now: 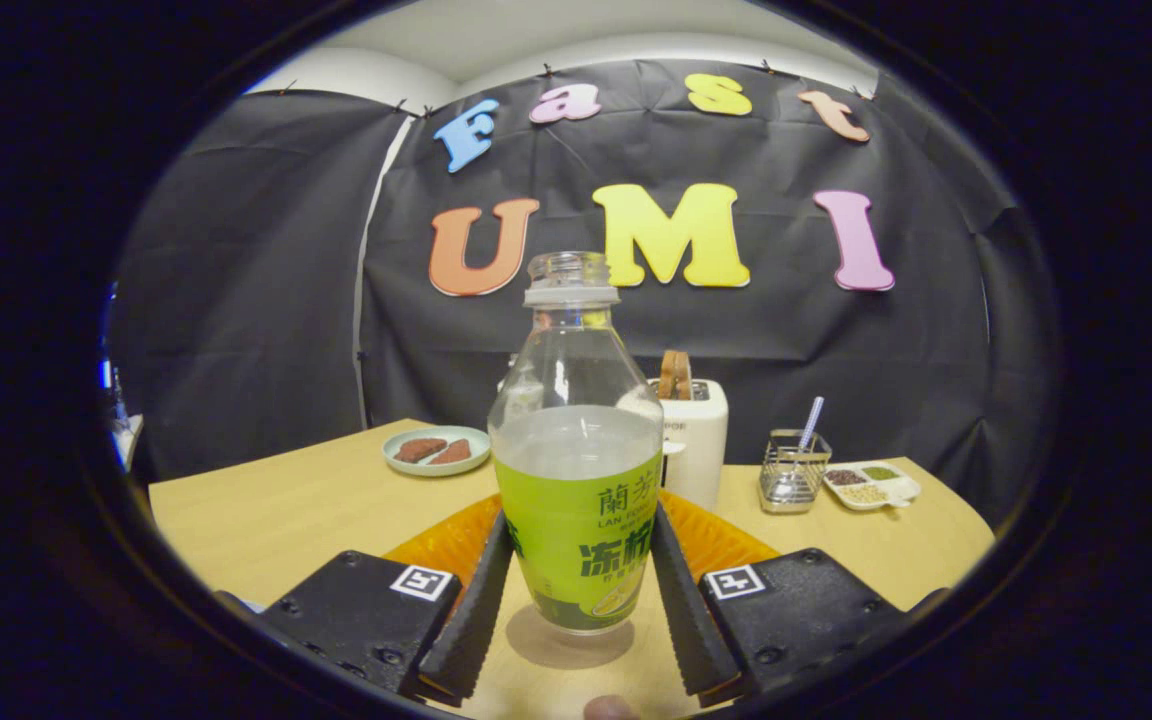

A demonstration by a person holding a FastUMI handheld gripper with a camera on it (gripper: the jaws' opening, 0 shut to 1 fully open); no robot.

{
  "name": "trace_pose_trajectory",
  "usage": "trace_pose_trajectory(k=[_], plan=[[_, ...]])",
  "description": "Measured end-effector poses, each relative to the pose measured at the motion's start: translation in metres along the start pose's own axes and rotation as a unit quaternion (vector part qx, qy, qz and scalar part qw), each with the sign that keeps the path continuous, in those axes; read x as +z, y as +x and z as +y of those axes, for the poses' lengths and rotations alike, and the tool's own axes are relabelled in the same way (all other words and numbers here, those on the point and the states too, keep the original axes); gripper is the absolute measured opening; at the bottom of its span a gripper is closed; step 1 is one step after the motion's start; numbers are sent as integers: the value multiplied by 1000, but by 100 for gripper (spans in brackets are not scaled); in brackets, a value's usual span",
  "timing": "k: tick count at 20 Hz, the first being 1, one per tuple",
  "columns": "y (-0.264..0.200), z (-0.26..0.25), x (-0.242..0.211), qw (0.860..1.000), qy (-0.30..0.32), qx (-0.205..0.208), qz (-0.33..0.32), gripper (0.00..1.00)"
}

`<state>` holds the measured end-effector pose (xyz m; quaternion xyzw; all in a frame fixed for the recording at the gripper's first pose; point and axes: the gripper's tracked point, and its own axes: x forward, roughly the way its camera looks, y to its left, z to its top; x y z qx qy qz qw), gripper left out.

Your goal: Take the bottle from table, then pour the juice into the cup, finally place the bottle on the coaster

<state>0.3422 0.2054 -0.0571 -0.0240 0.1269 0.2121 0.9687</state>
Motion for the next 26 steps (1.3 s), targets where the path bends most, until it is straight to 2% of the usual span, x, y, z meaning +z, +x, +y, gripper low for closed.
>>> trace_pose_trajectory(k=[8,15,18,21,26], plan=[[25,9,-34,1000,0,6,21,78],[26,6,-38,1000,10,-2,23,80],[26,5,-44,999,10,-6,30,84],[22,4,-43,999,27,-6,28,98],[-8,3,-27,999,28,-6,14,100]])
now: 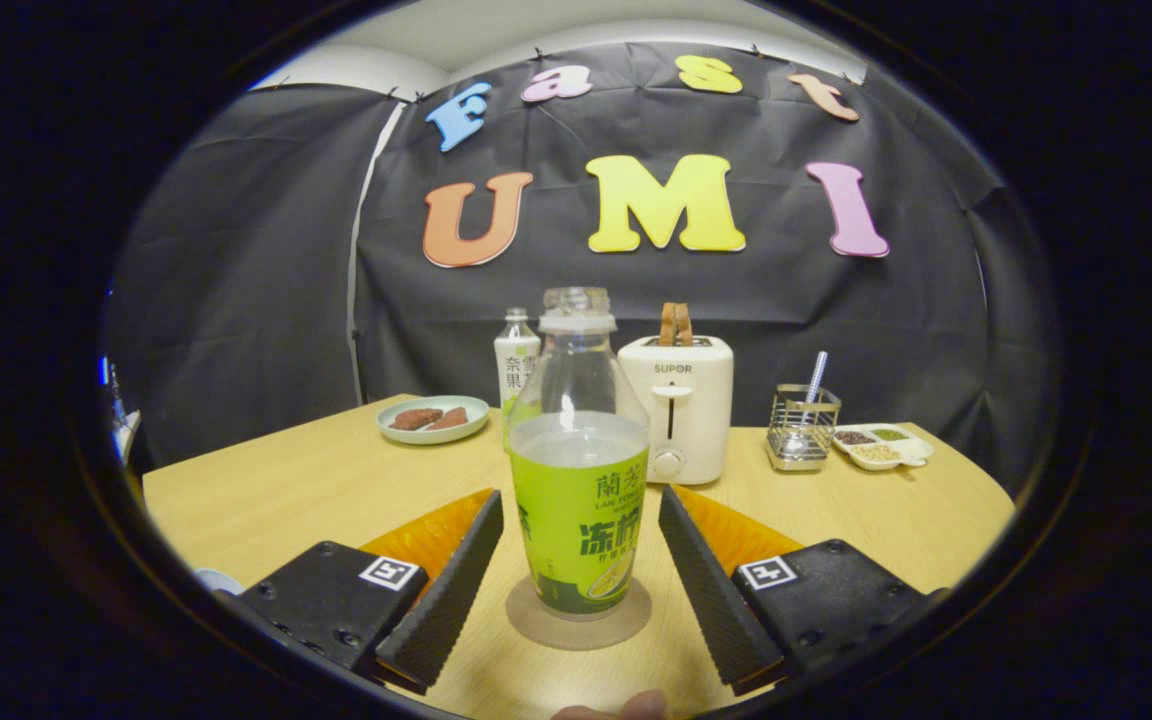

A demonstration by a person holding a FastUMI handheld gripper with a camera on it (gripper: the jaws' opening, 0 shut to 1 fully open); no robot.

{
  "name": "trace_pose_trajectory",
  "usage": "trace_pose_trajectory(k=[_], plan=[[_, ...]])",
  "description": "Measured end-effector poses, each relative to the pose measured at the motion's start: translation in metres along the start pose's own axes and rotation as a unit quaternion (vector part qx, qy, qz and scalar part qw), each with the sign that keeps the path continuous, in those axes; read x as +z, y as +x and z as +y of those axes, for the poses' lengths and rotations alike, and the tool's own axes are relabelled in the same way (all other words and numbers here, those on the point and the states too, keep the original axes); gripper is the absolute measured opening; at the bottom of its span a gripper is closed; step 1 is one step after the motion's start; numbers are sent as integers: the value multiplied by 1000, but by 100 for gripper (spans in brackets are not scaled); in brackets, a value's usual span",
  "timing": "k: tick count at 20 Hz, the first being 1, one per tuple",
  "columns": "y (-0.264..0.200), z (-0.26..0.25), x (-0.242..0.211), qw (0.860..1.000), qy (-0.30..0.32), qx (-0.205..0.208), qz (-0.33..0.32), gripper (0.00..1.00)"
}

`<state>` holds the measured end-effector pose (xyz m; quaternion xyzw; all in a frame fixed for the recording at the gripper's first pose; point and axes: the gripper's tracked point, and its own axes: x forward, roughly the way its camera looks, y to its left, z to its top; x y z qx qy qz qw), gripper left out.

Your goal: Take the bottle from table, then pour the juice into the cup, finally place the bottle on the coaster

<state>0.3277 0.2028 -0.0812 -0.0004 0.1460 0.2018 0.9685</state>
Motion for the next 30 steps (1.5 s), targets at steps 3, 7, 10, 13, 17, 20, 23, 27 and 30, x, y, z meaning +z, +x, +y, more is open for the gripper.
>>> trace_pose_trajectory(k=[3,7,10,13,17,20,23,27,30], plan=[[-33,4,16,1000,14,5,-13,100],[-94,-8,43,999,21,-17,-33,100],[-147,-27,64,997,7,-55,-49,100],[-198,-35,78,995,-5,-80,-67,100],[-256,-32,86,989,-43,-111,-89,100],[-291,-23,85,988,-28,-115,-101,100],[-317,-20,75,985,-27,-132,-107,100],[-344,-20,62,980,-35,-161,-114,100],[-356,-24,54,975,-35,-182,-125,100]])
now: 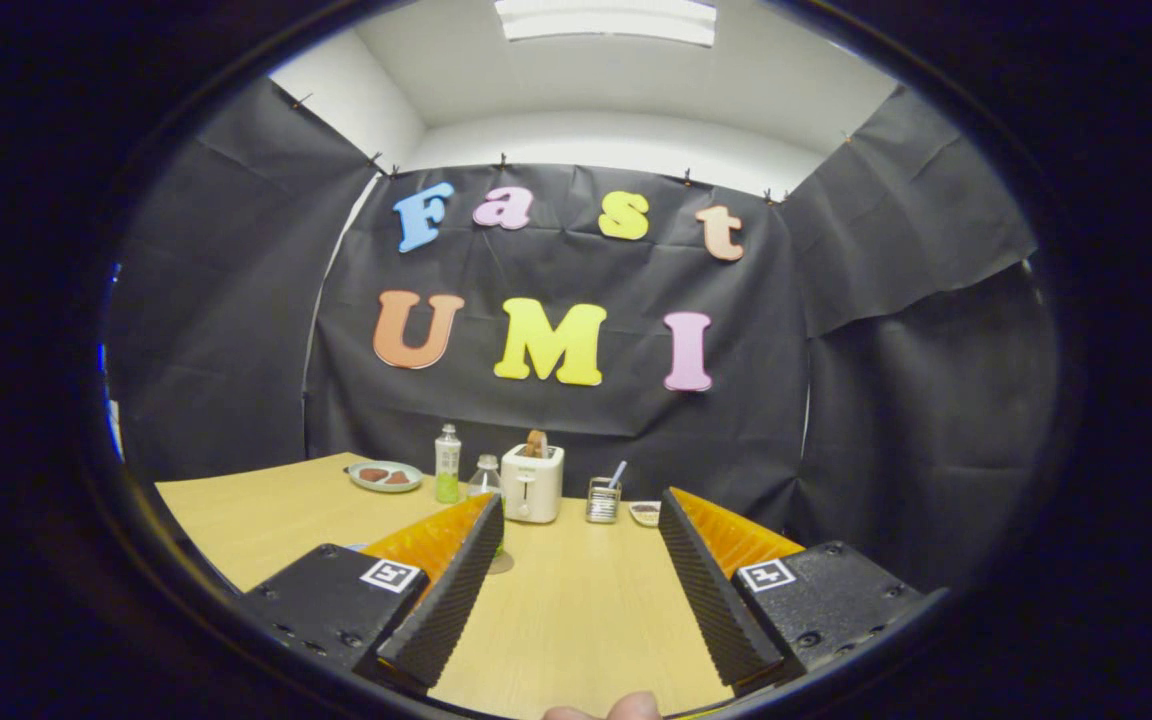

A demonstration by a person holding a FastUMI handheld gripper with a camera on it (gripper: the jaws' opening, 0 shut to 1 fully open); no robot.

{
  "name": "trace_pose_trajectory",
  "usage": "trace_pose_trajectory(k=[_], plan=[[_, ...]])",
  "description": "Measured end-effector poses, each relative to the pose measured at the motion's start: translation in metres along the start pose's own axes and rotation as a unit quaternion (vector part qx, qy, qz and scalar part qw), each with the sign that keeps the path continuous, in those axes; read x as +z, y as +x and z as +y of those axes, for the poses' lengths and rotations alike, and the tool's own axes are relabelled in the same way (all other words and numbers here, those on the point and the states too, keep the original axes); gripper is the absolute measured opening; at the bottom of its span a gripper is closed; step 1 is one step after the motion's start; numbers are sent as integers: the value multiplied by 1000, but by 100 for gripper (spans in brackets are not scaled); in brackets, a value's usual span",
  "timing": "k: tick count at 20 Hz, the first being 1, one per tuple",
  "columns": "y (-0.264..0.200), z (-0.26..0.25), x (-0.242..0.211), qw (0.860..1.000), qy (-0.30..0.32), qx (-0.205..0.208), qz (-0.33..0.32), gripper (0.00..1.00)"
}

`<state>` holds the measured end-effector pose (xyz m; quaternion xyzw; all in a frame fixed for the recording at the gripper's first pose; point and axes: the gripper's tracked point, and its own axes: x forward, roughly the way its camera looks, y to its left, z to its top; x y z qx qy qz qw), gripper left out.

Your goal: Take the bottle from table, then pour the juice into the cup, finally place the bottle on the coaster

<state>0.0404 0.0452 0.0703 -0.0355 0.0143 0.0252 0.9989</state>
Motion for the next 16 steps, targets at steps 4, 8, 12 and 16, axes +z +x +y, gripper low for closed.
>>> trace_pose_trajectory(k=[4,8,12,16], plan=[[-9,-5,-11,1000,-14,-24,-2,100],[-13,-1,-20,1000,-6,-22,4,100],[-8,-2,-24,1000,4,-25,12,100],[-5,-3,-24,1000,2,-28,7,100]])
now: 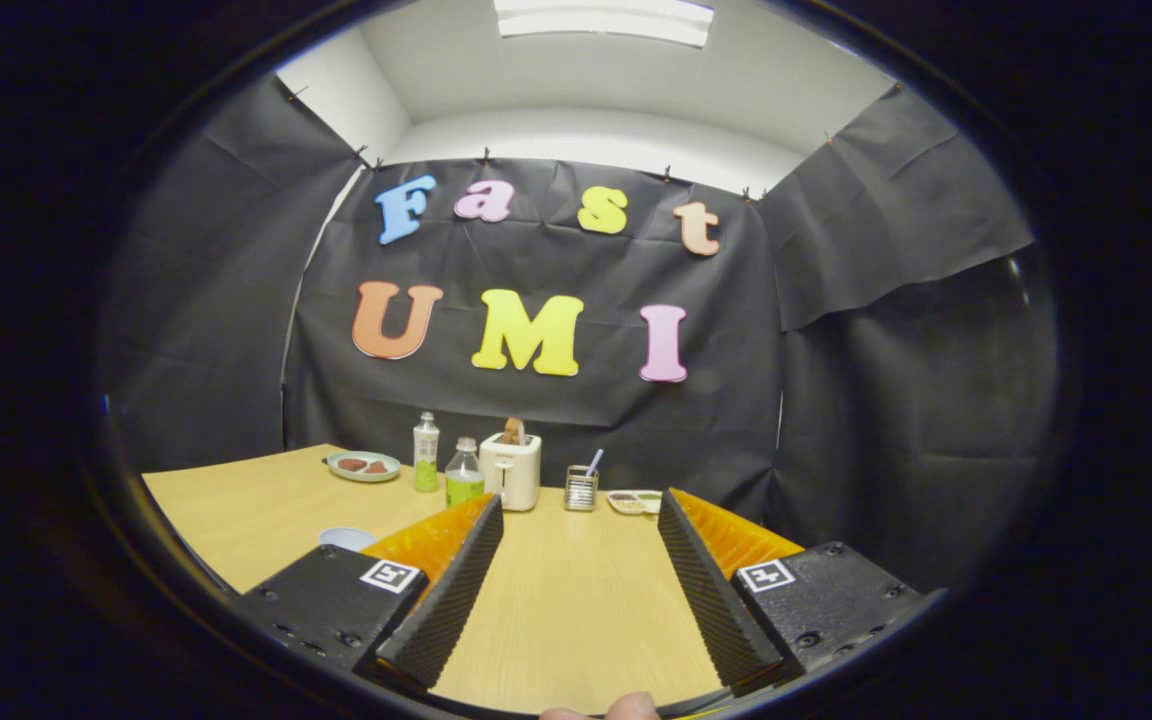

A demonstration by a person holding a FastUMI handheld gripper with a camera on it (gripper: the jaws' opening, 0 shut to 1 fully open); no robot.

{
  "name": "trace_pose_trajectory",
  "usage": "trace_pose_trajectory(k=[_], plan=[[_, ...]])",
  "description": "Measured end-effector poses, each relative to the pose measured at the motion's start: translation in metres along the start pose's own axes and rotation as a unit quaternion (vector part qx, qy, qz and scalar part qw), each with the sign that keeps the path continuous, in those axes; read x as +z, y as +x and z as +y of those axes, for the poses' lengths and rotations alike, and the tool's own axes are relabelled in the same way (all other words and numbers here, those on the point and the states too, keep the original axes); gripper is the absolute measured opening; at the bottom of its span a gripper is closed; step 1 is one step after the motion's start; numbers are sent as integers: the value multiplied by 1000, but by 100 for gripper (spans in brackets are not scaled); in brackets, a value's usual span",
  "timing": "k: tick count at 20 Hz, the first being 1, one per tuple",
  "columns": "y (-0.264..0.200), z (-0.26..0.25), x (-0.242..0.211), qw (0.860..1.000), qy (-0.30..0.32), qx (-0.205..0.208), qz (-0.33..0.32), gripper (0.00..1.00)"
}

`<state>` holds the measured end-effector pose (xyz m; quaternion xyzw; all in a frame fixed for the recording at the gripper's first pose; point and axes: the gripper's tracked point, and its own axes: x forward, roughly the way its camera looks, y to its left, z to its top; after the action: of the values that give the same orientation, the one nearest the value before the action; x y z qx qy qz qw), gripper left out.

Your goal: Take the bottle from table, then pour the juice into the cup, finally place the bottle on the coaster

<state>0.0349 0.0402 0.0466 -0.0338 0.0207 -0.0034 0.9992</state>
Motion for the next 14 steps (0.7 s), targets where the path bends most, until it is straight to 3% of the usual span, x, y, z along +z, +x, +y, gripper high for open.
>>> trace_pose_trajectory(k=[14], plan=[[9,-3,-11,999,-23,-22,-5,100]])
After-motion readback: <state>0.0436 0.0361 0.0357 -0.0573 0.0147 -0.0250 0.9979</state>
